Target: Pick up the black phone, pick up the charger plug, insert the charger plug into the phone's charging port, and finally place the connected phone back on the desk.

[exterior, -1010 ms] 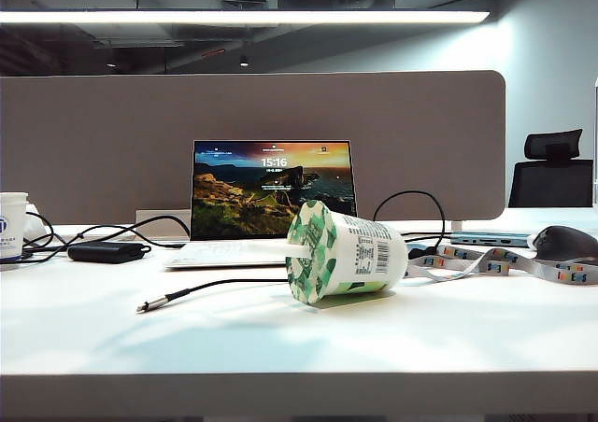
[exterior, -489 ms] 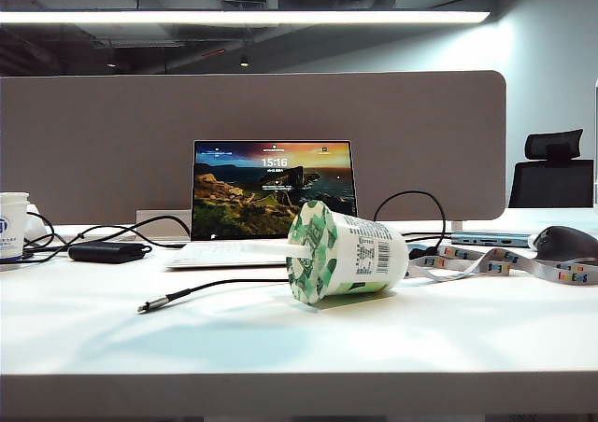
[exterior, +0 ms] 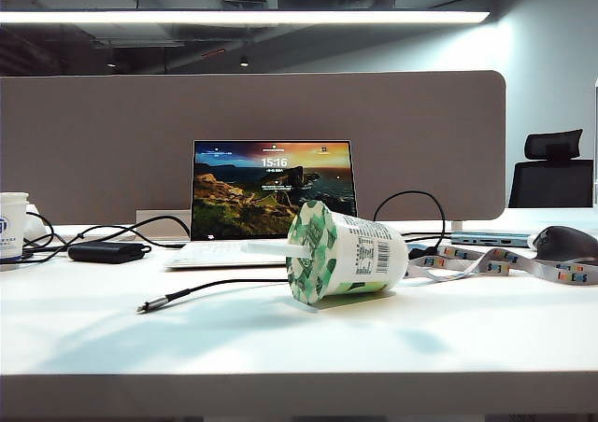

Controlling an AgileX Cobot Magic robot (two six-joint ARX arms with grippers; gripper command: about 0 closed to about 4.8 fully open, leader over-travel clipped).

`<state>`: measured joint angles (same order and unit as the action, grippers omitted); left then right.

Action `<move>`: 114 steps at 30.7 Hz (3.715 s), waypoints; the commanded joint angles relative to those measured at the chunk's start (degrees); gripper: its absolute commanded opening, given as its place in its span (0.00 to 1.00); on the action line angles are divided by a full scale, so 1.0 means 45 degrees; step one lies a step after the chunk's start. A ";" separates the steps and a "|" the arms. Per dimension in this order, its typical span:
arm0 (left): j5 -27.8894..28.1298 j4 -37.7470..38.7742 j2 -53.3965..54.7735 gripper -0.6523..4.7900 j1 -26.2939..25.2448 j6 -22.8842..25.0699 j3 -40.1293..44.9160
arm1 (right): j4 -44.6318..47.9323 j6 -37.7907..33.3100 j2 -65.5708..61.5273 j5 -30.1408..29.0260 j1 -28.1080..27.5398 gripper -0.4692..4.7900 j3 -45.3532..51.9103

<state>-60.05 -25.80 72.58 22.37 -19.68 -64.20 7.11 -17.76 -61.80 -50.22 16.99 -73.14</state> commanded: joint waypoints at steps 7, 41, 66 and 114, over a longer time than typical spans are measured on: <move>0.0894 0.4153 -0.0097 0.11 -0.0015 0.4080 -0.0087 | -0.1253 0.1438 0.0039 0.0068 0.0005 0.88 -0.0049; 0.3293 1.0778 -0.0092 0.11 0.1112 1.1089 -0.0155 | -0.9748 0.9330 -0.1865 0.1535 0.2229 0.88 -0.0049; 0.2477 1.1239 -0.0097 0.11 0.1506 1.1958 -0.0155 | -1.0860 1.0967 -0.3551 0.3857 0.3687 0.61 -0.0049; 0.1953 -0.1525 -0.0228 1.00 0.1467 0.0627 -0.0155 | -0.2370 0.5226 -0.0447 0.0500 0.2390 0.08 -0.0053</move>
<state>-50.85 -27.73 71.85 28.95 -11.42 -64.58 -7.40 7.86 -64.10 -47.44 27.70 -73.01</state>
